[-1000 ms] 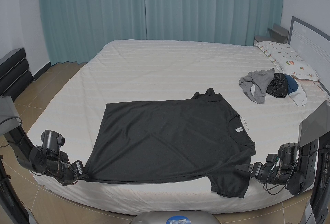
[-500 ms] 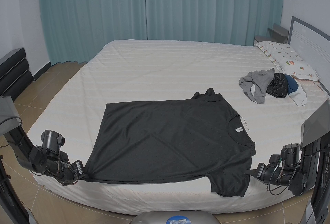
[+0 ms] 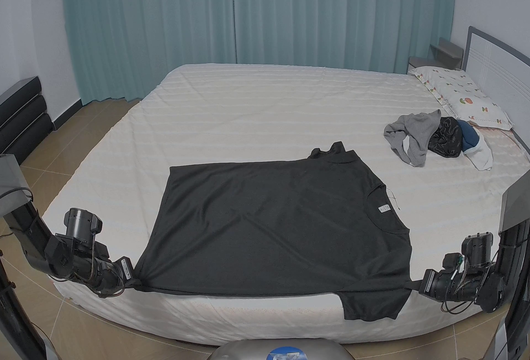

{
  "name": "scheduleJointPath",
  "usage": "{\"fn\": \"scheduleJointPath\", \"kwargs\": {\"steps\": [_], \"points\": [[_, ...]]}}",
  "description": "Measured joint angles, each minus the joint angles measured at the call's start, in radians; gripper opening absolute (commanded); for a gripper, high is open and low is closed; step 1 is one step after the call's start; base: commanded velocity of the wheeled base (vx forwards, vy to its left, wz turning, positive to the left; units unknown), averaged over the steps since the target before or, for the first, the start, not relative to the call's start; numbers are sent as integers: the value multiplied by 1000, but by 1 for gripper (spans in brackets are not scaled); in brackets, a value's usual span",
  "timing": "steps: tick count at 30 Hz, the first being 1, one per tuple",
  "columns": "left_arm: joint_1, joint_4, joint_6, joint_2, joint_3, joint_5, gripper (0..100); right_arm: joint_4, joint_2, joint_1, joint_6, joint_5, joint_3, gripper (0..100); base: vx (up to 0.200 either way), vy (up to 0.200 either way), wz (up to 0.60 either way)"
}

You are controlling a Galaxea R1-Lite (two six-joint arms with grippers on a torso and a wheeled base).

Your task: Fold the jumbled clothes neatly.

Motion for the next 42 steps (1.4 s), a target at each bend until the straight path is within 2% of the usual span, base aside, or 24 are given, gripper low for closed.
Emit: {"fn": "scheduleJointPath", "kwargs": {"steps": [5,16,21,29,35,42], "points": [[7,0,16,-31,16,9,0,108,-44,5,-83,7,-1,0,0,0,0],[11,1,129,-64,63,46,0,281,-132,12,-171,9,0,0,0,0,0],[12,2,146,-69,78,69,0,356,-171,17,-236,1,-1,0,0,0,0],[14,3,227,-82,111,97,0,431,-226,19,-263,-7,-1,0,0,0,0],[15,5,293,-91,142,113,0,530,-279,19,-324,-8,0,0,0,0,0],[16,12,354,-111,175,116,0,598,-336,19,-354,-10,-1,0,0,0,0]]}}
